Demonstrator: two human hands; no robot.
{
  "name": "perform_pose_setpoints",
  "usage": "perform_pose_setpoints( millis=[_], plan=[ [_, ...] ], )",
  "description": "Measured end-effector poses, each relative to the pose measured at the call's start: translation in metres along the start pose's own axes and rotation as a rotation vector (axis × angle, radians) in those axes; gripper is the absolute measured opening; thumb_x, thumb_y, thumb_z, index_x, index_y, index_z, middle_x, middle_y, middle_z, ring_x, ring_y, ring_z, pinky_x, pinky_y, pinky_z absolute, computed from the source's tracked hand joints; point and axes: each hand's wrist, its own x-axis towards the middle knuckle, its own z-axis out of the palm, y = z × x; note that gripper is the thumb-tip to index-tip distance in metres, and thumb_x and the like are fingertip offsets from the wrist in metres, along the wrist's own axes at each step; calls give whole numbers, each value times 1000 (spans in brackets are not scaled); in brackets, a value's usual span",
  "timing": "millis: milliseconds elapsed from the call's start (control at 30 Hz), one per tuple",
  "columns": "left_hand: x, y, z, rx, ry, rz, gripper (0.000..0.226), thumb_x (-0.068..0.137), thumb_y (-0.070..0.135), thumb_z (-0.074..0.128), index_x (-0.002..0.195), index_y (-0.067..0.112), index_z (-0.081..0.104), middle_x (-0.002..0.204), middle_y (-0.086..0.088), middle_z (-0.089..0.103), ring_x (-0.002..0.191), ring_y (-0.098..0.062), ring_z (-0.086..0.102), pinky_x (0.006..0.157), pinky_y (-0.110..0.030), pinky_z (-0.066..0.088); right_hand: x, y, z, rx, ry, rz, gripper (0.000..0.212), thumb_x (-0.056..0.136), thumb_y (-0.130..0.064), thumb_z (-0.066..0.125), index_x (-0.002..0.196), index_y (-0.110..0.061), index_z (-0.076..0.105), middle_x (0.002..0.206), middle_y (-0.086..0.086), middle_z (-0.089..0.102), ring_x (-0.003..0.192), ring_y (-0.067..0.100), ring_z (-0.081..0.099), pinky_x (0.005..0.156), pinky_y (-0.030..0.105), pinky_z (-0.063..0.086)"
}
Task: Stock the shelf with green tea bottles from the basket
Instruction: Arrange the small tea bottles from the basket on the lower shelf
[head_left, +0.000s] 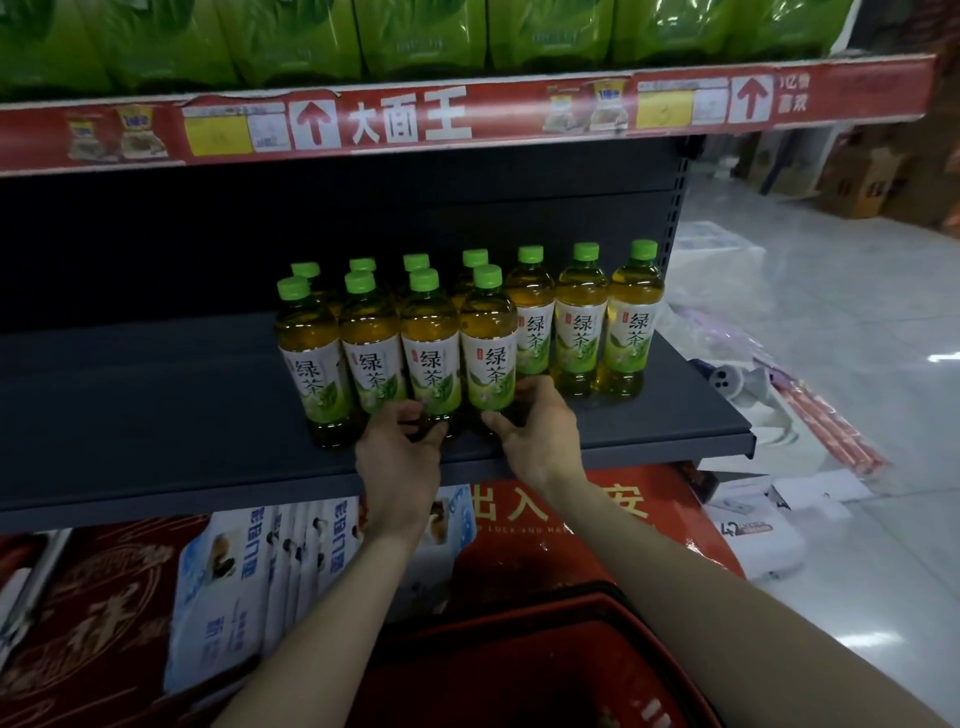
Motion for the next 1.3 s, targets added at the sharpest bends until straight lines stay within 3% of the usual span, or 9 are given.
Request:
perform_pose_setpoints(
  millis=[400,533,700,767,833,900,1000,1167,1300],
  plan=[
    [-3,-1,-10,1,-40,70,29,85,16,85,110,16,70,107,4,71,97,-10,68,87,-31,59,-6,-7,6,-66,31,1,53,87,-35,81,125,-15,50,127,8,60,116,26,59,97,44,53],
    [-11,3,-22,29,-115,67,28,87,19,84,110,22,68,107,9,70,94,-2,67,78,-15,51,-26,-4,3,12,39,-45,42,92,-21,77,127,-12,56,126,6,58,114,20,59,92,27,50],
    [-43,2,-40,89,-208,99,10,93,22,75,98,29,70,88,19,70,78,8,65,68,-4,46,-71,4,-3,43,-32,-121,20,94,-13,71,113,-16,64,102,-3,68,92,9,63,75,7,46],
    [-62,-11,-48,82,-269,77,7,95,21,71,92,27,72,80,15,73,71,0,69,67,-16,55,-93,15,-4,23,-103,-154,17,92,-7,69,105,-18,66,94,-5,71,86,9,66,72,7,45],
    [-82,-27,-55,103,-312,33,6,92,23,69,90,27,73,79,10,75,71,-9,73,71,-33,61,-115,29,-4,-16,-219,-152,19,87,-2,65,97,-18,67,89,-6,73,85,11,68,76,18,50],
    [-103,-44,-59,134,-364,-29,12,89,19,70,86,31,73,80,11,76,74,-12,74,76,-39,63,-135,44,-2,-69,-354,-117,22,84,0,64,95,-19,69,89,-8,74,87,11,69,81,24,54],
    [-131,-69,-64,155,-483,-137,19,91,20,71,80,35,71,76,10,76,68,-13,75,75,-43,64,-158,69,3,-243,-596,-82,22,87,-9,67,105,-19,74,104,-3,77,101,13,70,88,18,48],
    [-169,-106,-70,307,-695,-271,13,92,21,71,83,27,76,75,2,78,62,-11,74,71,-37,65,-177,108,9,-493,-901,46,34,85,-12,68,118,-9,70,118,11,73,114,27,68,88,25,50],
    [-183,-135,-64,585,-1100,-394,16,93,23,72,107,20,80,99,2,75,83,-15,69,74,-26,54,-193,134,21,-648,-968,79,65,80,-39,77,136,-11,59,135,17,63,122,34,64,101,37,54]
  ],
)
